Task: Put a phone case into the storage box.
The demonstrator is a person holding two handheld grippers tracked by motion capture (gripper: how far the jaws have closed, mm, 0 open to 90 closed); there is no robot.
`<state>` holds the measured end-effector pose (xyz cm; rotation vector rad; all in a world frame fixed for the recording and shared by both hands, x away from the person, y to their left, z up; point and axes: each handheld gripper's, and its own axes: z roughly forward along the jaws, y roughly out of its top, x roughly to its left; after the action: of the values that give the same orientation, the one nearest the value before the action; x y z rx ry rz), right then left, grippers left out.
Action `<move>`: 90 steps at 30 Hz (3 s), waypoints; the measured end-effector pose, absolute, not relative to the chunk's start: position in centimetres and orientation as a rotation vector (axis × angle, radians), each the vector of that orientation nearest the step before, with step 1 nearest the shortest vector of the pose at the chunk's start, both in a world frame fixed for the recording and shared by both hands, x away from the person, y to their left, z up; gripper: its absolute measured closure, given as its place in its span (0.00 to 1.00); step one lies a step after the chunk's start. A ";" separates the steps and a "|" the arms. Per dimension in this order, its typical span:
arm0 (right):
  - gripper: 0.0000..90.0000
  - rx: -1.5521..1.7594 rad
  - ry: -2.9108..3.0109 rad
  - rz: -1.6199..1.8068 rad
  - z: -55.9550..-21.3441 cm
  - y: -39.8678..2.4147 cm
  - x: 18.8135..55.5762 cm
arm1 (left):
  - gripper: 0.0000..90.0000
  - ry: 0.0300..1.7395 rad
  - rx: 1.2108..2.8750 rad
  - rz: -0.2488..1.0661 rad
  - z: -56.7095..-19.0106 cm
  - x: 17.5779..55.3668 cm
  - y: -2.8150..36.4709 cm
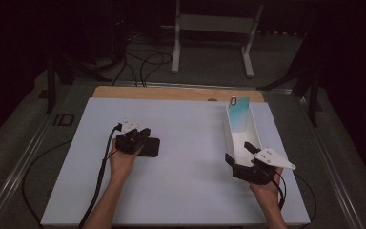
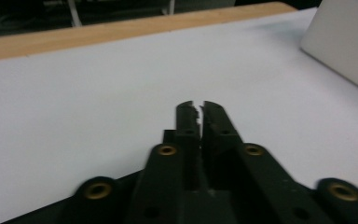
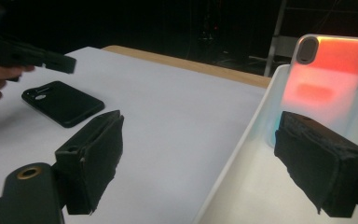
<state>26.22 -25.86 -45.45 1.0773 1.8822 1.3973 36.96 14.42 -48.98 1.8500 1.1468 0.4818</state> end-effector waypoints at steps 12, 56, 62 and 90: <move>0.17 1.068 1.887 1.395 -45.4 -25.8 26.2 | 1.00 1.234 1.922 0.419 -50.9 39.3 13.1; 0.17 1.052 1.903 1.394 -45.3 -25.5 26.1 | 1.00 1.247 2.079 0.266 -52.3 38.6 10.3; 0.17 1.053 1.898 1.394 -45.2 -25.7 26.0 | 1.00 1.185 2.121 0.241 -52.1 34.8 10.9; 0.17 1.054 1.890 1.387 -45.3 -25.7 26.3 | 0.93 1.149 1.865 0.514 -49.2 28.3 20.1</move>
<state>26.34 -25.73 -45.27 1.0537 1.8895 1.3866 28.26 20.12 -49.24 1.8651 1.1486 0.5141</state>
